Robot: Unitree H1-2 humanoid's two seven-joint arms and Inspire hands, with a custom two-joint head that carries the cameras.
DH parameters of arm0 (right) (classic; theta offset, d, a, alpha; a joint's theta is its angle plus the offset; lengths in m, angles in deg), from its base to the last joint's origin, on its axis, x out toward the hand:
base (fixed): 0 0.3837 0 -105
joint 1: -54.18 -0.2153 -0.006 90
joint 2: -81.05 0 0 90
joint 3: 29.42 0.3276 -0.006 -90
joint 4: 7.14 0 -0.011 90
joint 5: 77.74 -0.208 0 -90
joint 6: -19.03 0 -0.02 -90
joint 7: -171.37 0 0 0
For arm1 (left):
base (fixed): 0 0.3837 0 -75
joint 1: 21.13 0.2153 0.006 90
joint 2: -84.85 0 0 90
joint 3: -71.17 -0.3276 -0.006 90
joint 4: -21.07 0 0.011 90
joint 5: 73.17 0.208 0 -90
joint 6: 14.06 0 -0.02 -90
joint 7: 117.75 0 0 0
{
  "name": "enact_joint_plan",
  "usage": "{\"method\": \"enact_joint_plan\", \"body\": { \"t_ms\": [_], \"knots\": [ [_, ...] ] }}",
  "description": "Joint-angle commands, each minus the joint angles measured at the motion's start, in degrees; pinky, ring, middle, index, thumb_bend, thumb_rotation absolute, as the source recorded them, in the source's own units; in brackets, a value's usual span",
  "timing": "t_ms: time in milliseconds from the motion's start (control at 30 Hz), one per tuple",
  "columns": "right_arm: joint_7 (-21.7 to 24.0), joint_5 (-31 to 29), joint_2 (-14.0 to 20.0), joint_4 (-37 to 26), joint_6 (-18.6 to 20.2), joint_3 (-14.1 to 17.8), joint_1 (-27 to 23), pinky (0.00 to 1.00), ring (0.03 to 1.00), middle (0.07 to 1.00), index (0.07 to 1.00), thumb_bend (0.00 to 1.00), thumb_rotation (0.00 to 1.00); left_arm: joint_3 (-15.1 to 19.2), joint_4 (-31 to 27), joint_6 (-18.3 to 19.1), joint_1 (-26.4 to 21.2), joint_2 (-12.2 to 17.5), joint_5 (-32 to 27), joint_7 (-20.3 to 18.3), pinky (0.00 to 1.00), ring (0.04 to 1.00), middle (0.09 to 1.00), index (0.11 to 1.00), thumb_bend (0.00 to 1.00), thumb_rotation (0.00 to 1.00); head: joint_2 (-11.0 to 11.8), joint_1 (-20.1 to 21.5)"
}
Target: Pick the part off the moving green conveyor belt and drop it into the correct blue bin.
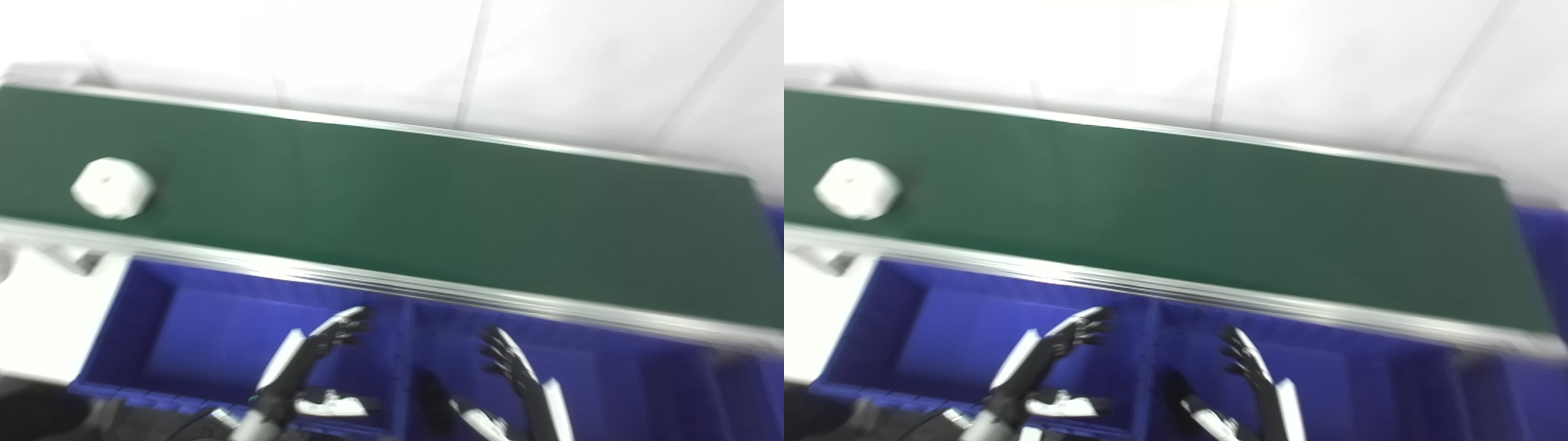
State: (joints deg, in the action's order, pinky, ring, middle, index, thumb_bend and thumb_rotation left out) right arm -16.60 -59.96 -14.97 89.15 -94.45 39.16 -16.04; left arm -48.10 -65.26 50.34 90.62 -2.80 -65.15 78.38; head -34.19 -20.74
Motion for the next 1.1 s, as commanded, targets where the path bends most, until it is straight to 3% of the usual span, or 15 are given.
{"method": "enact_joint_plan", "body": {
  "t_ms": [0, 333, 533, 600, 733, 1067],
  "knots": [
    [-1.7, -1.4, 0.6, -0.5, -3.4, -0.7, -0.7, 0.71, 0.822, 0.87, 0.908, 0.56, 0.49, -1.3, -0.1, -1.3, -1.0, 1.6, 1.7, 3.5, 0.74, 0.825, 0.876, 0.836, 0.76, 0.42, 0.6, -1.5],
    [-4.2, -2.2, 2.1, 1.2, -3.4, -3.1, -1.9, 0.72, 0.831, 0.868, 0.912, 0.5, 0.49, -9.2, 1.5, -1.3, -4.4, 5.4, 4.5, 15.1, 0.69, 0.797, 0.854, 0.813, 0.8, 0.36, 2.0, -1.9],
    [-5.1, -1.9, 2.5, 2.1, -3.4, -4.2, -2.5, 0.71, 0.829, 0.867, 0.913, 0.49, 0.49, -11.6, 2.1, -1.3, -5.3, 6.4, 3.9, 18.2, 0.69, 0.787, 0.845, 0.804, 0.82, 0.35, 3.1, 0.0],
    [-5.5, -1.6, 2.5, 2.3, -3.4, -4.6, -2.6, 0.71, 0.823, 0.862, 0.907, 0.49, 0.48, -12.2, 2.1, -1.3, -5.6, 6.9, 4.1, 19.2, 0.69, 0.781, 0.844, 0.804, 0.82, 0.36, 2.1, 1.8],
    [-7.5, -1.2, 2.8, 3.1, -3.4, -6.0, -3.4, 0.69, 0.812, 0.859, 0.9, 0.5, 0.46, -13.3, 2.1, -1.3, -5.9, 8.1, 3.3, 20.0, 0.7, 0.802, 0.858, 0.811, 0.82, 0.35, 2.4, 3.2],
    [-8.9, -0.3, 2.2, 2.4, -3.4, -6.8, -3.7, 0.68, 0.798, 0.85, 0.885, 0.57, 0.48, -11.1, -0.7, -1.3, -6.0, 10.7, 3.1, 20.8, 0.73, 0.824, 0.859, 0.827, 0.8, 0.36, -0.8, 7.6]
  ]
}}
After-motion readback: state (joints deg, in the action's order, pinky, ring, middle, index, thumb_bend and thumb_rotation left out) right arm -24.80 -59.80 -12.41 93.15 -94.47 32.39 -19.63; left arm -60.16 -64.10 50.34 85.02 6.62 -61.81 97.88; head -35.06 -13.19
